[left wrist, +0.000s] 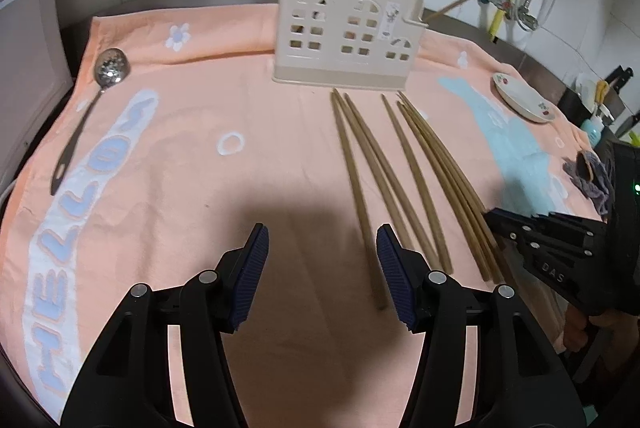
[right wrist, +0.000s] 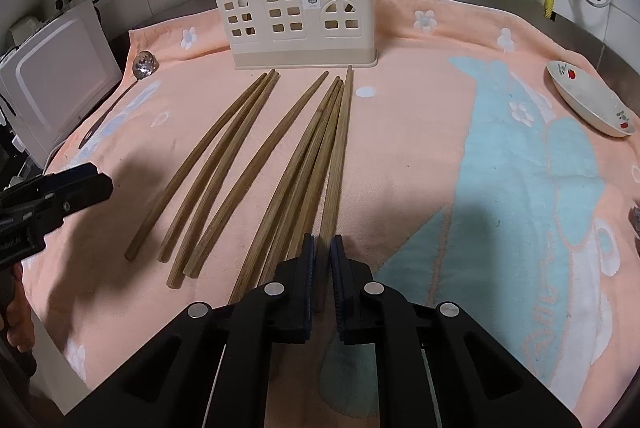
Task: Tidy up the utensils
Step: 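Move both open tools back down to the remaining chopsticks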
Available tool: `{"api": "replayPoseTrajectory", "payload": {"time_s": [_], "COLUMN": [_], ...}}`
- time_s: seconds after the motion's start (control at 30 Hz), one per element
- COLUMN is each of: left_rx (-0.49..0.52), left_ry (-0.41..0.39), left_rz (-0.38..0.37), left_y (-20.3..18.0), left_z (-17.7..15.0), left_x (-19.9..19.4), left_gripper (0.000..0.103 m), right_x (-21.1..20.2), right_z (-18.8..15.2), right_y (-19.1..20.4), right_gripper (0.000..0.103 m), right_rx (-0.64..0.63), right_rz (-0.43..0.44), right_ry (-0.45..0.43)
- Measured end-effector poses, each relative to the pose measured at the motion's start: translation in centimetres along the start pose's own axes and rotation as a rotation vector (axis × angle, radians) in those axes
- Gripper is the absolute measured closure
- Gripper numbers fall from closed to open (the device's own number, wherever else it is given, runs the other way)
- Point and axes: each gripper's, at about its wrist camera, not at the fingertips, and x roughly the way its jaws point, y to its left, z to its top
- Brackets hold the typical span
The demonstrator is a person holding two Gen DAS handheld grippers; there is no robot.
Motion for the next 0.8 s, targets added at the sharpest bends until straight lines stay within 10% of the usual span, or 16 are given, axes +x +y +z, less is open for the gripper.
{"api": "replayPoseTrajectory", "payload": {"time_s": [0.8], "left_rx": [0.016], "left_ry": [0.096], "left_rz": [-0.067], "left_y": [-2.4], "left_z": [-0.1], "left_x": [4.5], "left_gripper": [0.084], "right_x": [-0.3], "right_z": [-0.6], "right_y": [-1.1], "right_gripper": [0.096], "right_rx": [0.011], "right_rz": [-0.011], "right_ry": [-0.016]}}
